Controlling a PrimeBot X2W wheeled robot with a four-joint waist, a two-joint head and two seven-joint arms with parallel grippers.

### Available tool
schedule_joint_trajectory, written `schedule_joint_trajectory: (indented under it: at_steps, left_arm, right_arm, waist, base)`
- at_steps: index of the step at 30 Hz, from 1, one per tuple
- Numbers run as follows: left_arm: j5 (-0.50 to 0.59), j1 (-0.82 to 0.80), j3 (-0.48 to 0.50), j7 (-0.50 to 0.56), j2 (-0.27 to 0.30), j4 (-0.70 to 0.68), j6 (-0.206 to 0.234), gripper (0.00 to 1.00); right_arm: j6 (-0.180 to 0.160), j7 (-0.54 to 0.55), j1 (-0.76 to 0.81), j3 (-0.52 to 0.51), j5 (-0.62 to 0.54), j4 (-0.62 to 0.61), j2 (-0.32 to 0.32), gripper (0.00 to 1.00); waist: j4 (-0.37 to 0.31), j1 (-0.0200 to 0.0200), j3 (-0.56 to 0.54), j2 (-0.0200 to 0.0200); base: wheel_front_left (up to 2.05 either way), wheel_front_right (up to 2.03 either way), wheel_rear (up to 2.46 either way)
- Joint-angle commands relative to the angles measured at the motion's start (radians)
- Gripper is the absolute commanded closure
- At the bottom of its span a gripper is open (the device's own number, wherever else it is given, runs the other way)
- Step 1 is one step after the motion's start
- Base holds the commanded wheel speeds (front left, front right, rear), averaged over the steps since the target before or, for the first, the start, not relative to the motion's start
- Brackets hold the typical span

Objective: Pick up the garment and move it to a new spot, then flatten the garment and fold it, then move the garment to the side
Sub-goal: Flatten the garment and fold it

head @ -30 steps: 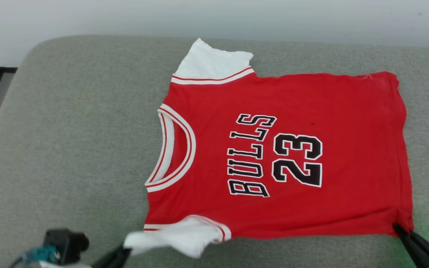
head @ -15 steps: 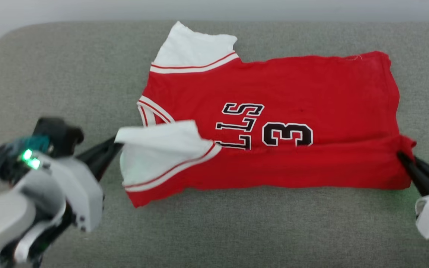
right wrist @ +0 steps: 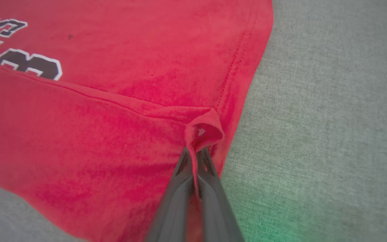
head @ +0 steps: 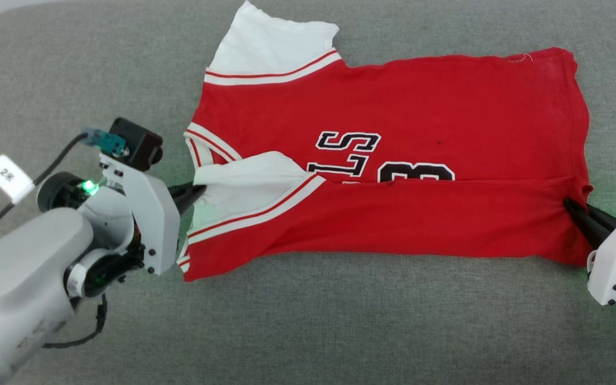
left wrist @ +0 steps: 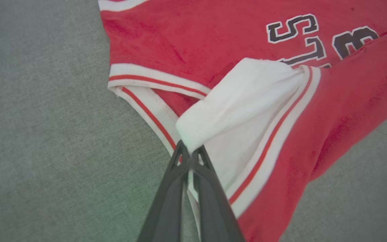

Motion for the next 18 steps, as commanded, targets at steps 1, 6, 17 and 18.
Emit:
schedule_joint_trajectory:
  at_steps: [1, 6, 17, 18]
  left_arm:
    - [-0.02, -0.01, 0.0, 0.014, -0.014, 0.03, -0.013, 1.0]
    - [-0.075, -0.019, -0.002, 0.076, -0.067, 0.137, -0.045, 0.81]
    - [-0.157, -0.047, 0.015, 0.163, -0.139, 0.285, -0.055, 0.0]
    - [-0.16, -0.051, 0.021, 0.158, -0.14, 0.288, -0.055, 0.0]
  right_arm:
    - [-0.001, 0.014, -0.01, 0.012, 0.007, 0.007, 0.004, 1.0]
    - [-0.001, 0.055, -0.029, 0.027, 0.03, 0.026, 0.008, 1.0]
    - [-0.001, 0.094, -0.086, 0.055, 0.038, 0.069, 0.018, 0.75]
    - [-0.001, 0.101, -0.088, 0.055, 0.04, 0.075, 0.018, 0.75]
  waist:
    - [0.001, 0.0, 0.002, 0.0]
    - [0.001, 0.0, 0.002, 0.0]
    - [-0.001, 0.0, -0.029, 0.0]
    - [-0.001, 0.0, -0.034, 0.0]
  base:
    - [0.0, 0.0, 0.0]
    - [0.0, 0.0, 0.0]
    - [0.0, 0.0, 0.0]
    - [0.0, 0.0, 0.0]
